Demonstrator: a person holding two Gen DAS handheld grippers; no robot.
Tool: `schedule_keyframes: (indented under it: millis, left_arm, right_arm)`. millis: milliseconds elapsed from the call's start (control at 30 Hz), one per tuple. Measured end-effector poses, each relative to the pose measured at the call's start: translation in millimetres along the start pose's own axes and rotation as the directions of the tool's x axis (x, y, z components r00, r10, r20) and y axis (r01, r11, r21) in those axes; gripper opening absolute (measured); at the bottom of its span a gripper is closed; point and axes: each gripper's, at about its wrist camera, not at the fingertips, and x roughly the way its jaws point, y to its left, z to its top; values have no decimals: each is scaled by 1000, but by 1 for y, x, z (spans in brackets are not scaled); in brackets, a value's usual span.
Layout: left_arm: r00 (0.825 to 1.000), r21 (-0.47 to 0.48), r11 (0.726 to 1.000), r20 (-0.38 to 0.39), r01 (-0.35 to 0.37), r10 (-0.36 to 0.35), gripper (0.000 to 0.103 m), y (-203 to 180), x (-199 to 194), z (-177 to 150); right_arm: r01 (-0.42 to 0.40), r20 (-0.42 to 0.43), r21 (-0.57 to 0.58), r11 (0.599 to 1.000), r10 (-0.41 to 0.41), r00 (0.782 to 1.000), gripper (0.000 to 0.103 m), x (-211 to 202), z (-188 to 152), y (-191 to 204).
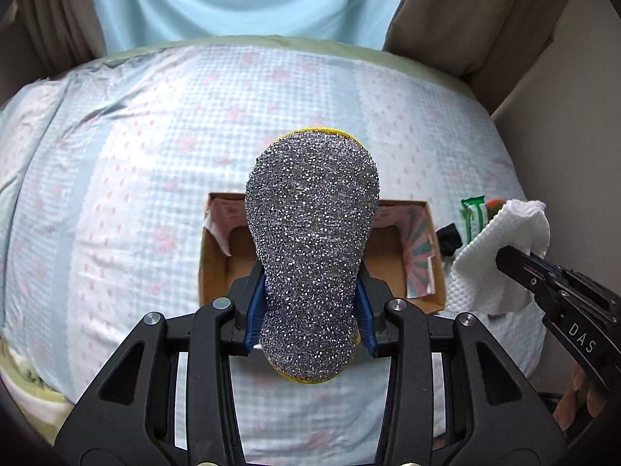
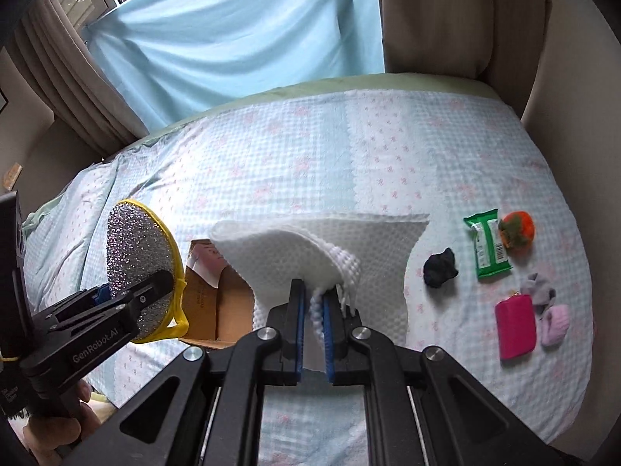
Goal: Organize soft objects
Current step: 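Carry the sponge and white cloth into the cardboard box and release both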
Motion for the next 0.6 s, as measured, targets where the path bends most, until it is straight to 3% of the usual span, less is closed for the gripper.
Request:
schedule_keyframes:
  millis: [300, 600]
  left_arm:
    - [989, 90, 996, -145, -11, 24, 36, 20, 66, -7]
    - [961, 187, 982, -273, 1, 51, 36, 6, 139, -6]
  right_arm:
    - [36, -138, 43, 998, -30, 990, 8, 71, -5, 14]
    - [43, -301, 123, 992, -4, 954, 8, 143, -8, -15]
